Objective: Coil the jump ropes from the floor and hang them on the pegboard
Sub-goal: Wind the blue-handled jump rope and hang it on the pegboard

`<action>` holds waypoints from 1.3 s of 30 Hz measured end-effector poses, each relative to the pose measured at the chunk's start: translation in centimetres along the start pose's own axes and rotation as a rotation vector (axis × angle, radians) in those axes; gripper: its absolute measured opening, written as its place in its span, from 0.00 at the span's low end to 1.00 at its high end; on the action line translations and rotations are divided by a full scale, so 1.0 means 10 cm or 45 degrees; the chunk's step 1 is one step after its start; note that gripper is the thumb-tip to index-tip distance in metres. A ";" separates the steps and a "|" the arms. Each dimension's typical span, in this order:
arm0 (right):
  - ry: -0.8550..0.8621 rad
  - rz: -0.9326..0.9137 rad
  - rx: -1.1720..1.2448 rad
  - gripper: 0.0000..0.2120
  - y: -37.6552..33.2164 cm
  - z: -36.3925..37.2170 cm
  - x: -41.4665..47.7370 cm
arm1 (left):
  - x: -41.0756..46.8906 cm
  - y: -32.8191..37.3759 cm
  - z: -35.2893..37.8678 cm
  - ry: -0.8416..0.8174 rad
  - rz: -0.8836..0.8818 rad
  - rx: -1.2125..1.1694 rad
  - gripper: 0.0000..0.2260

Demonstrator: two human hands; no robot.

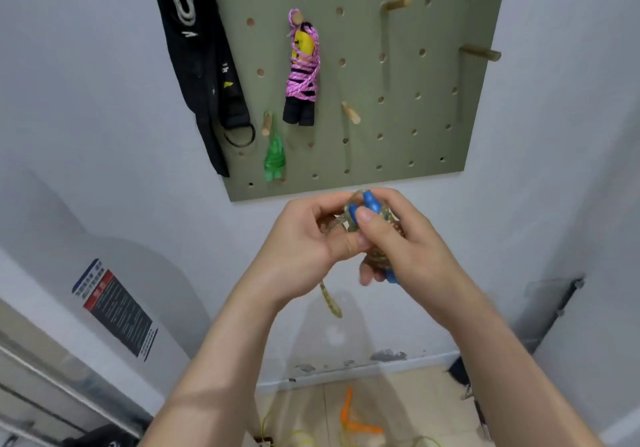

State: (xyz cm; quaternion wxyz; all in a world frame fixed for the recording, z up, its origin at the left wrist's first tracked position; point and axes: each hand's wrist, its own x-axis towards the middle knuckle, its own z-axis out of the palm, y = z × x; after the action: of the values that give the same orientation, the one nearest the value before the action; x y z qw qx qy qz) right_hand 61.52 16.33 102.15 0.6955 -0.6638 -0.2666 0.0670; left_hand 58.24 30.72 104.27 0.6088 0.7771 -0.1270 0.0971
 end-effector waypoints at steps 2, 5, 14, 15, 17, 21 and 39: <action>0.172 -0.048 0.080 0.02 0.00 -0.01 0.11 | 0.10 0.05 0.06 0.120 0.019 0.040 0.15; 0.291 -0.113 0.079 0.02 0.00 -0.06 0.22 | 0.17 0.08 0.16 0.312 0.031 0.231 0.20; 0.193 -0.202 0.058 0.08 -0.13 -0.06 0.36 | 0.10 0.15 0.09 0.414 0.309 0.909 0.14; 0.204 -0.182 0.119 0.09 -0.15 -0.07 0.36 | 0.06 0.13 0.04 0.430 0.322 0.964 0.14; 0.215 -0.150 0.130 0.09 -0.20 -0.07 0.36 | -0.01 0.09 -0.02 0.453 0.344 0.994 0.16; 0.284 -0.144 0.034 0.05 -0.14 -0.01 0.35 | -0.13 0.04 -0.07 0.545 0.486 1.171 0.11; -0.026 -0.439 -0.833 0.16 -0.05 0.46 0.35 | -0.21 0.19 -0.51 0.307 0.630 0.751 0.08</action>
State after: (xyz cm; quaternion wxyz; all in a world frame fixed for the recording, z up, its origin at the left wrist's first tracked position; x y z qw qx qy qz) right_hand 62.26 21.89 103.46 0.4450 -0.7957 -0.3887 -0.1334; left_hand 55.62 35.41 106.62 0.3284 0.8474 -0.2046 0.3636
